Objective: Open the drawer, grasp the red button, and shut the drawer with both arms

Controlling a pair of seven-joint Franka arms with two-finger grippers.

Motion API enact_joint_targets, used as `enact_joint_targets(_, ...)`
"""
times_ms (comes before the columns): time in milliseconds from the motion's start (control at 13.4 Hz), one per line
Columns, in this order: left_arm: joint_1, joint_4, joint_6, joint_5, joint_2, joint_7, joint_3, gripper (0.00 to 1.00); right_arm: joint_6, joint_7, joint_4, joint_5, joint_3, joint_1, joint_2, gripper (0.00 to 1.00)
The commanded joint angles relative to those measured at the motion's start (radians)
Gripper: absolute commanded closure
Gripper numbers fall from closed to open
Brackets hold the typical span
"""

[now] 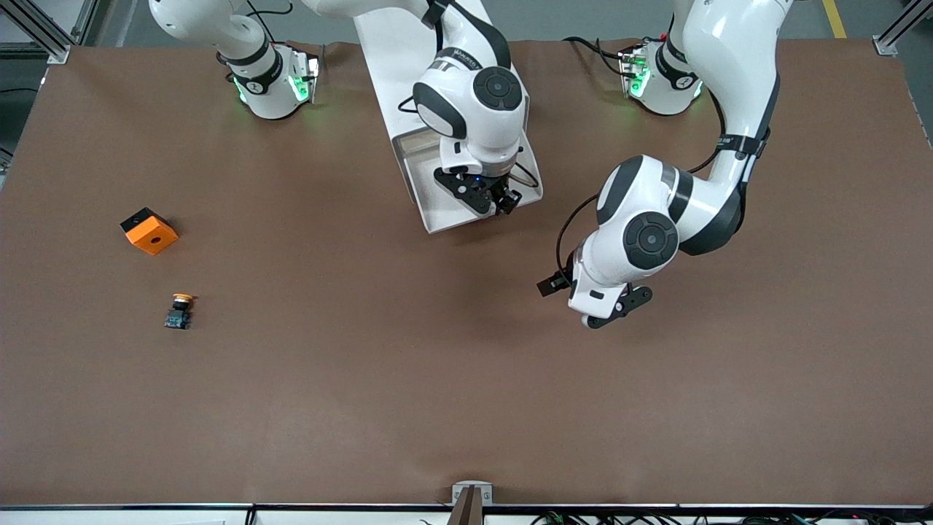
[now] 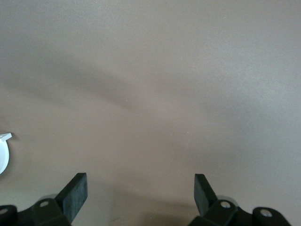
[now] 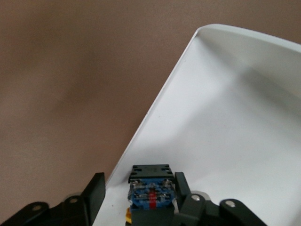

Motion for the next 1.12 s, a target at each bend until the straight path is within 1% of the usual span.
enact_joint_targets(0,0.000,-0.007,0.010,-0.009,-0.005,-0.009,0.002,0.00,-0.007,-0.033,0.023,0.004,-0.008,0.010,0.015,0.97)
enact_joint_targets(74,-0.002,-0.007,0.010,-0.010,-0.005,-0.010,0.002,0.00,-0.006,-0.030,0.024,0.004,-0.008,0.010,0.015,1.00)
enact_joint_targets(223,-0.004,-0.007,0.011,-0.009,0.004,-0.010,0.002,0.00,-0.007,-0.028,0.024,0.006,-0.008,0.009,0.015,1.00)
enact_joint_targets(372,-0.033,-0.007,0.016,-0.010,0.010,-0.010,0.002,0.00,-0.010,-0.028,0.046,0.007,-0.008,0.003,0.015,1.00)
enact_joint_targets(670,-0.034,-0.009,0.013,-0.019,0.013,-0.062,0.000,0.00,-0.020,-0.037,0.096,0.052,-0.008,-0.013,0.012,1.00)
enact_joint_targets(819,-0.037,-0.009,0.011,-0.021,0.013,-0.076,-0.002,0.00,-0.065,-0.056,0.112,0.055,-0.008,-0.017,0.010,1.00)
enact_joint_targets(1043,-0.056,-0.022,0.004,-0.021,0.012,-0.087,-0.003,0.00,-0.199,-0.199,0.135,0.062,-0.004,-0.071,-0.013,1.00)
